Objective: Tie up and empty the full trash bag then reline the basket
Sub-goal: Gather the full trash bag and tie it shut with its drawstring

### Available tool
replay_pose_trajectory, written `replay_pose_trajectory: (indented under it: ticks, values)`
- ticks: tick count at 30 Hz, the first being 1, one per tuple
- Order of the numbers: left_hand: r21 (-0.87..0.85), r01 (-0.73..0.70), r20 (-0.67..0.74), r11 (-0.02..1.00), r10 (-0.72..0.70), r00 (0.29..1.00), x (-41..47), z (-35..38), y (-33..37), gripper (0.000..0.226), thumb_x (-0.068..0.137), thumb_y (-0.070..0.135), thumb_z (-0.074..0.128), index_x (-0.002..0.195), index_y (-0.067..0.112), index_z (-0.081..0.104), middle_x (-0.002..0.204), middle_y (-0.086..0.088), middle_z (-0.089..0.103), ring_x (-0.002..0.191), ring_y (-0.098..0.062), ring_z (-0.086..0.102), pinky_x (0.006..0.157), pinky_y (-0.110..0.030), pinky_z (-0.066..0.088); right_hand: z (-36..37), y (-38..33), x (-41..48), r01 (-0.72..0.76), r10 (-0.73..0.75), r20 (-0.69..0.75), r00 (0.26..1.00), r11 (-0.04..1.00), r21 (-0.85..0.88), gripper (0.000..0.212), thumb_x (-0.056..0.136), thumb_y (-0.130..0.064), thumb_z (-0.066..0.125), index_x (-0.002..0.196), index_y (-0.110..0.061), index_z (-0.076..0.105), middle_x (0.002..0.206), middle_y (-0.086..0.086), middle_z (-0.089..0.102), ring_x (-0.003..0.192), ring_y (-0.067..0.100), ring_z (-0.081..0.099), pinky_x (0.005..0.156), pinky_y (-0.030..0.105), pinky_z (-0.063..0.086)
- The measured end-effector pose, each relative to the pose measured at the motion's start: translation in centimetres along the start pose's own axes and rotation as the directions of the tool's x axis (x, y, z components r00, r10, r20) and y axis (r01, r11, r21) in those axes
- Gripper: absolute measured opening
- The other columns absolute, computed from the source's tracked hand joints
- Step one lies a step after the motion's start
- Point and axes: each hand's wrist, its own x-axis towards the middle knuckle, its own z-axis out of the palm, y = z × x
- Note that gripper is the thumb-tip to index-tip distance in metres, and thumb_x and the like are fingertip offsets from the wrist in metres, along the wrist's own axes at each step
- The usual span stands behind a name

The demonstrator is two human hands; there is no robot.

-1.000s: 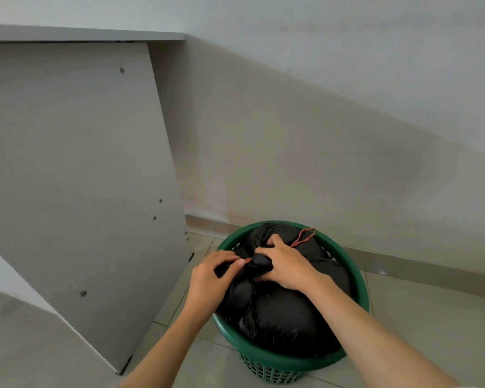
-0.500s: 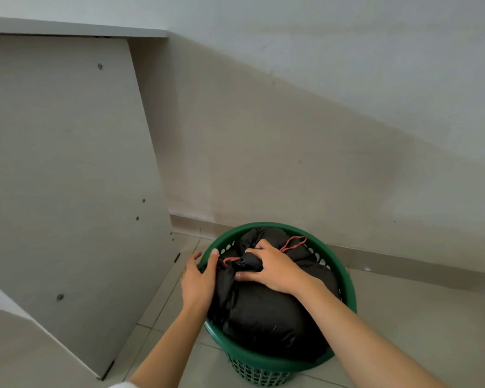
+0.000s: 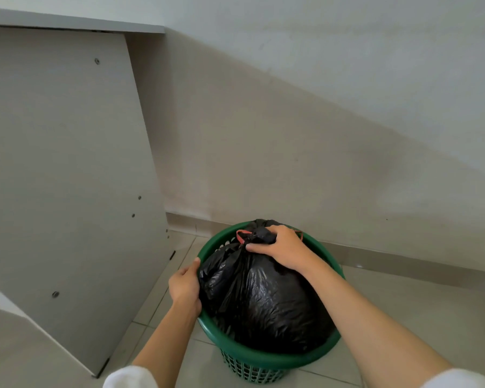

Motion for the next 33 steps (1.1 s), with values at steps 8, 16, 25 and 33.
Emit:
replay_pose_trajectory:
  ticks: [8,16,25,33]
  values:
    - [0.047,0.081,0.073,0.996,-0.085,0.994,-0.1,0.3,0.8,0.026,0.091,0.021,0.059,0.092,-0.005,0.062,0.087,-0.023,0.067,0.077,-0.035,0.064,0.078,-0.047,0.054,-0.6,0.2,0.3,0.028,-0.033,-0.145,0.989,0.999,-0.038,0.016,0.082,-0.030,0.071,0.081,-0.019,0.059,0.088,0.004,0.052,0.086,0.023,0.053,0.068,0.029,0.035]
    - [0.052,0.046,0.031,0.998,-0.048,0.998,-0.7,2.1,0.3,0.029,0.092,0.029,0.056,0.086,0.001,0.056,0.083,-0.018,0.054,0.077,-0.031,0.054,0.079,-0.048,0.051,-1.2,1.4,-0.3,-0.012,-0.011,-0.429,0.903,0.999,-0.051,0.026,0.083,-0.024,0.069,0.098,-0.003,0.066,0.098,0.011,0.055,0.088,0.025,0.053,0.076,0.029,0.038]
    - [0.027,0.032,-0.074,0.999,-0.029,0.997,-0.2,3.2,-0.2,0.032,0.093,0.027,0.056,0.071,0.004,0.052,0.075,-0.014,0.055,0.077,-0.029,0.054,0.076,-0.040,0.047,-2.5,1.2,-2.1,0.117,-0.097,-0.392,0.915,0.993,0.029,0.010,0.082,-0.018,0.071,0.084,-0.014,0.061,0.086,-0.001,0.051,0.081,0.018,0.051,0.065,0.014,0.033]
    - [0.145,-0.135,-0.081,0.980,0.148,0.986,-0.9,3.6,-1.0,0.030,0.095,0.030,0.051,0.091,0.001,0.059,0.078,-0.012,0.057,0.078,-0.028,0.054,0.078,-0.039,0.046,-3.3,0.2,-1.5,0.081,-0.054,-0.446,0.893,0.996,0.042,0.010,0.084,-0.019,0.069,0.085,-0.015,0.060,0.089,0.002,0.052,0.086,0.020,0.052,0.068,0.019,0.032]
